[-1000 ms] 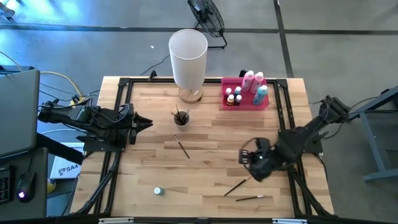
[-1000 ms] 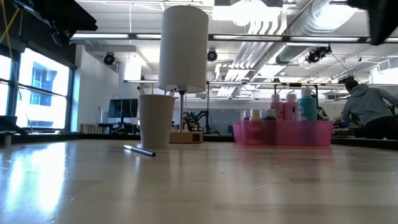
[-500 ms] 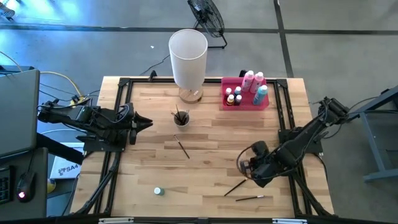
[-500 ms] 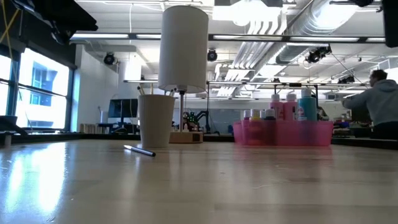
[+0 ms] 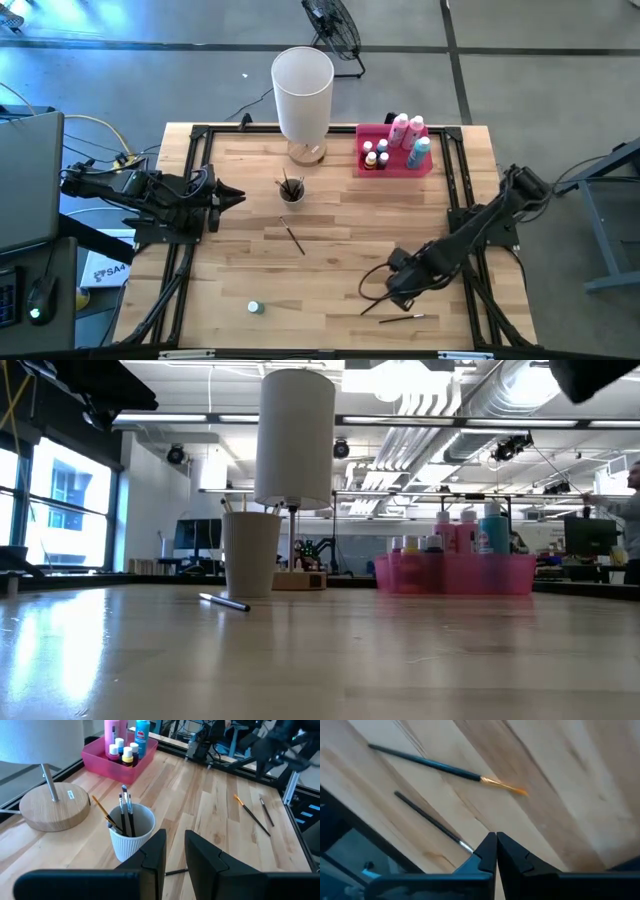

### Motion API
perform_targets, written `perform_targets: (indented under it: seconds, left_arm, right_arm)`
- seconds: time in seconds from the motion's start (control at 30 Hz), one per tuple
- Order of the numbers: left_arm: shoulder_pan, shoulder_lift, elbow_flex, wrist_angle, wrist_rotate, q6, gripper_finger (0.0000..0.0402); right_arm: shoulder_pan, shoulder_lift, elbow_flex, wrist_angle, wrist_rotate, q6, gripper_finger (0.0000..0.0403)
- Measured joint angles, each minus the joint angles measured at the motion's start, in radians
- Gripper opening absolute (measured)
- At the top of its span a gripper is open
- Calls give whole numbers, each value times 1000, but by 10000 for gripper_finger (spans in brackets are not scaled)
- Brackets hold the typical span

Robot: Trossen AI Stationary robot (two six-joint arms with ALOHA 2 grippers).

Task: Pick & Place Paint Supplies
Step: Put the golden paint brush into the white cup

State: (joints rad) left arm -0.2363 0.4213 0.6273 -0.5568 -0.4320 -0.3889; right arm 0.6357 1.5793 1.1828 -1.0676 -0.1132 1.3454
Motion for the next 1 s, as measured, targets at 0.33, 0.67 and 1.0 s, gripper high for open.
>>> perform_targets:
  seconds: [0.33,0.67,1.0]
  left_arm:
    - [0,0,0,0,0,-1,70]
    - [0,0,0,0,1,-9,70]
    - [0,0,0,0,2,-13,70]
  right_arm:
    - [-1,192,-1,106,-24,79,3]
    - [-1,241,-39,211,-35,70,3]
    - [-11,241,-116,269,-23,125,3]
